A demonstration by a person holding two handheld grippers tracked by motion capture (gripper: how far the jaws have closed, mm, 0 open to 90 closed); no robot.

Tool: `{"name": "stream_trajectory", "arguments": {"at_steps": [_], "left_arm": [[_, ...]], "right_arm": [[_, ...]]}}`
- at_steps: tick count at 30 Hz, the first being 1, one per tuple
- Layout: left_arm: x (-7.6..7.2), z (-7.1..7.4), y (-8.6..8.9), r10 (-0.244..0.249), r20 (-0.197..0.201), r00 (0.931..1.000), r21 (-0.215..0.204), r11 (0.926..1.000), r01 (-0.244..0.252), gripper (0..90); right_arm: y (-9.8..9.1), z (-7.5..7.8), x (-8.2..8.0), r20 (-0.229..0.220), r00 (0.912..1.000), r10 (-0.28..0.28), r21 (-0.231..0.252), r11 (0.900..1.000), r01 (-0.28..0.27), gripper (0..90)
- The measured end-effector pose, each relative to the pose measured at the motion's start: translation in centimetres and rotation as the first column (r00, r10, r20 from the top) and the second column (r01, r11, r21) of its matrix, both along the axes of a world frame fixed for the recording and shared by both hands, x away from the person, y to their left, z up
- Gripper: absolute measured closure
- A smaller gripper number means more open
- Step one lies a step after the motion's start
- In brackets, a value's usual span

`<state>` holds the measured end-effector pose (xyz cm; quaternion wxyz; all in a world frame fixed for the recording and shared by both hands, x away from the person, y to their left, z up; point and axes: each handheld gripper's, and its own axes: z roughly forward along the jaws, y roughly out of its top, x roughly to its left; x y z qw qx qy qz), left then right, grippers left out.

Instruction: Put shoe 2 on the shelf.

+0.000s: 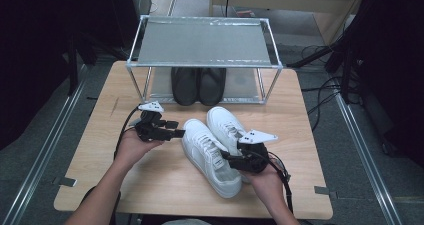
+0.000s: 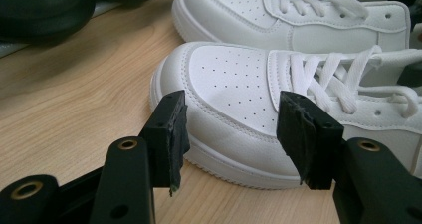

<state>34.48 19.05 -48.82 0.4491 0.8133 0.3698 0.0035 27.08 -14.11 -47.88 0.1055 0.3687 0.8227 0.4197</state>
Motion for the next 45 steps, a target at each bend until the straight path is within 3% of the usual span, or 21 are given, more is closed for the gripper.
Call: {"name": "stream_trajectory", "arguments": {"at_steps": [9, 14, 17, 21, 26, 32, 45], "left_arm": [[0.0, 0.0, -0.2, -0.003, 0.008, 1.0000, 0.002, 1.0000, 0.003, 46.0], [0.0, 0.1, 0.0, 0.007, 0.011, 0.9999, -0.005, 1.0000, -0.006, 44.7], [0.0, 0.0, 0.0, 0.011, 0.012, 0.9999, -0.005, 0.9999, -0.011, 42.7], [0.0, 0.0, 0.0, 0.012, 0.016, 0.9998, 0.000, 0.9999, -0.012, 41.7], [0.0, 0.0, 0.1, 0.013, 0.011, 0.9999, 0.021, 0.9997, -0.013, 40.8], [-0.6, 0.2, 0.8, 0.025, -0.001, 0.9997, 0.075, 0.9969, -0.025, 39.9], [-2.5, 0.0, 3.1, 0.096, 0.013, 0.9953, 0.060, 0.9935, -0.096, 39.9]], "right_arm": [[0.4, -0.3, 0.1, 0.035, 0.9994, 0.000, -0.036, 0.9994, 0.001, 48.3], [0.8, -0.3, 0.2, 0.037, 0.9993, 0.000, -0.059, 0.9982, 0.003, 56.4], [0.6, -0.2, 0.3, 0.032, 0.9995, 0.001, -0.049, 0.9988, 0.001, 65.7], [0.5, 0.0, 0.4, 0.014, 0.9999, -0.003, -0.045, 0.9990, 0.003, 71.5], [0.3, 0.1, 0.5, -0.004, 1.0000, -0.002, -0.035, 0.9994, 0.002, 73.2], [0.1, 0.4, 1.0, -0.016, 0.9998, 0.011, -0.038, 0.9992, -0.011, 74.1], [-0.2, 1.2, 2.6, -0.037, 0.9959, 0.082, -0.035, 0.9959, -0.084, 75.2]]}}
